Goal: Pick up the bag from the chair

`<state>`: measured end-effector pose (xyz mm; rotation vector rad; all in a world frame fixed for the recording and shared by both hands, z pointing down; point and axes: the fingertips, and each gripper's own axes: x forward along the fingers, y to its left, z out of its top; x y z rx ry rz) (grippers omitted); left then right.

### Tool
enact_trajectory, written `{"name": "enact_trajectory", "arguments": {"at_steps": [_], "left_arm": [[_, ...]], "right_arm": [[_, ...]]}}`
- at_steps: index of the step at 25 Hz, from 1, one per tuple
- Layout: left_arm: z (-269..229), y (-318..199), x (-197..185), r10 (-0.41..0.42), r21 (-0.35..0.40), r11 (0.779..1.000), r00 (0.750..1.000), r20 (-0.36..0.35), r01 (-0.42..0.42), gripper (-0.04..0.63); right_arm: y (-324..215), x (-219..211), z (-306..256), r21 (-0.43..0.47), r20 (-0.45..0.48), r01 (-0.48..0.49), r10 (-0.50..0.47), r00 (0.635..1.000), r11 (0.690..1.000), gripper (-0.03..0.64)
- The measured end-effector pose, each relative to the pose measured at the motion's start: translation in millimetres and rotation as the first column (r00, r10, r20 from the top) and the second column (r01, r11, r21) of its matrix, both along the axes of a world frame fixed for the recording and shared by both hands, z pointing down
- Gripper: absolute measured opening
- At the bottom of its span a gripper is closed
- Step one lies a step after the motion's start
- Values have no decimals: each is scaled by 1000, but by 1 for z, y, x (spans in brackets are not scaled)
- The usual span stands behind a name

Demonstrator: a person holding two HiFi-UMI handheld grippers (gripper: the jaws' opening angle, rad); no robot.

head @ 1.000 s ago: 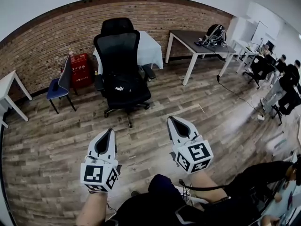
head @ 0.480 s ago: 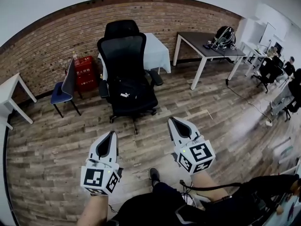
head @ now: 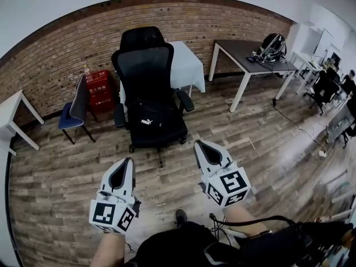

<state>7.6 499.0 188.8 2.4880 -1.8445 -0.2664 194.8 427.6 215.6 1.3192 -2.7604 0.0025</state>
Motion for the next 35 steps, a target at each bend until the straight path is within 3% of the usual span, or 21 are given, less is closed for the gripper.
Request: {"name": "enact_trajectory", "arguments": {"at_steps": [13, 20, 26, 31, 35], "left_arm": [[6, -88, 32, -27, -49, 998, 999, 20, 28, 11], [7, -118, 29, -24, -45, 999, 1000, -20, 23, 11], [14, -158, 10, -32, -56, 998, 999, -18, 31, 11], [21, -203, -32, -78, -93, 993, 996, -31, 75, 11], [16, -235, -53, -55, -77, 996, 998, -22, 53, 11]], "right_arm": [[-93, 24, 6, -18, 14, 78, -78, 997, 997, 15], [-128, 20, 10, -30, 34, 83, -82, 996, 996, 15], [-161, 3, 14, -27, 16, 78, -78, 997, 997, 15], [-189, -23, 11, -6, -16, 69, -69, 997, 998, 15], [-214, -41, 4, -8, -24, 45, -45, 999, 999, 15]]}}
